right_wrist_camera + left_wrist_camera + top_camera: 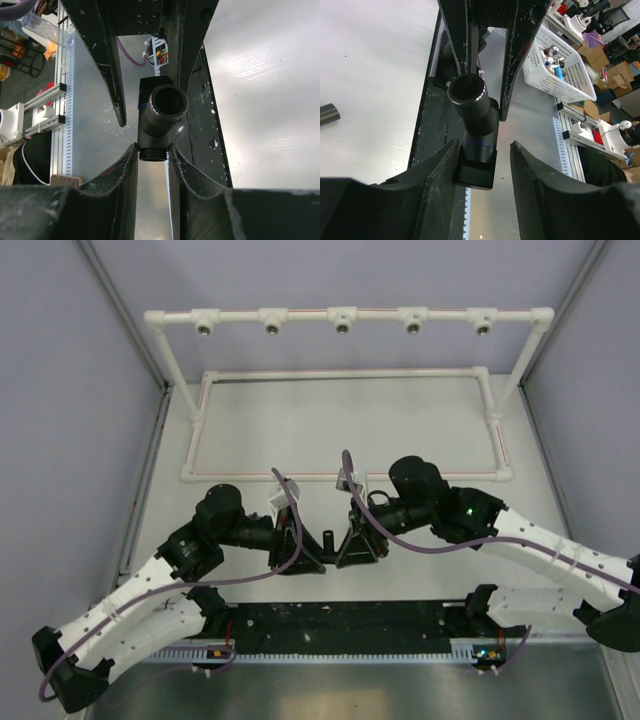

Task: Install the water faucets
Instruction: Adjust the water faucet.

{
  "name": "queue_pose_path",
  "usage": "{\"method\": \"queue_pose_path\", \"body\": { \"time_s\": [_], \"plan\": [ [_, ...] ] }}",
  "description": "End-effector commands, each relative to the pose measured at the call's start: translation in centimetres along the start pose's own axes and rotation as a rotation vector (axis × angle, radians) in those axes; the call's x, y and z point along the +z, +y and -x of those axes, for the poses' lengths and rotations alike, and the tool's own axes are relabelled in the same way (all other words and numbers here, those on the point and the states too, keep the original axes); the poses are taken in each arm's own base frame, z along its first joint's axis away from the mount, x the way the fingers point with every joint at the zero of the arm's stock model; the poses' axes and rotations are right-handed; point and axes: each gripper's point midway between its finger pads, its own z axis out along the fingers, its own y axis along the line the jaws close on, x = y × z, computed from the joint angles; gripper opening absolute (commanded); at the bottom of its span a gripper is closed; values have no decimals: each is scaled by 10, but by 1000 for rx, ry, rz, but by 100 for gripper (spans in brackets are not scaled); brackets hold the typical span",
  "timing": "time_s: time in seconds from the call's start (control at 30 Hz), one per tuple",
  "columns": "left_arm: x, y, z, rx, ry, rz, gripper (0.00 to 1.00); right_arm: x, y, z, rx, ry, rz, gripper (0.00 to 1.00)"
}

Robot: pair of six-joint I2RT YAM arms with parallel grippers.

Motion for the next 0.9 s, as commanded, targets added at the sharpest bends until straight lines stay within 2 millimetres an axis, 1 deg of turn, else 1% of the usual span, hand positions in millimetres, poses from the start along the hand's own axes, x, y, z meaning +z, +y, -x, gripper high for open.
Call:
{"method": "queue_pose_path", "body": {
  "time_s": [0.0,0.07,0.13,0.27,0.3,0.33,0.37,0.4,0.5,0.6,0.67,0.7,0.8,0.87],
  "plan": [
    [0,-22,19,81,-41,-83,48,-3,20,38,-102,-100,60,0],
    [1,-22,18,74,-37,-87,42,-1,22,39,-103,-101,70,0],
    [2,-22,19,70,-34,-96,33,0,21,40,-102,-102,68,0],
    [3,-23,17,57,-28,-112,3,0,18,43,-104,-115,53,0],
    [4,-22,17,55,-26,-112,0,0,18,44,-106,-119,49,0],
    [3,-22,17,57,-31,-106,0,-1,17,45,-108,-124,43,0],
    [4,-19,18,56,-40,-88,0,-1,15,45,-105,-130,29,3],
    [3,-16,20,60,-55,-66,0,-1,12,47,-109,-144,12,13],
    [-1,-6,25,100,-107,16,0,-4,7,52,-102,-196,-26,36],
    [-10,1,35,176,-176,106,0,-10,6,57,-77,-263,-50,52],
    [-16,5,39,220,-208,153,0,-16,2,62,-53,-323,-88,59],
    [-19,6,41,238,-219,175,0,-19,1,64,-32,-347,-105,61],
    [-24,8,41,285,-232,203,0,-25,-1,67,21,-391,-132,63],
    [-27,9,43,316,-243,223,0,-24,-5,68,89,-407,-144,63]
  ]
}}
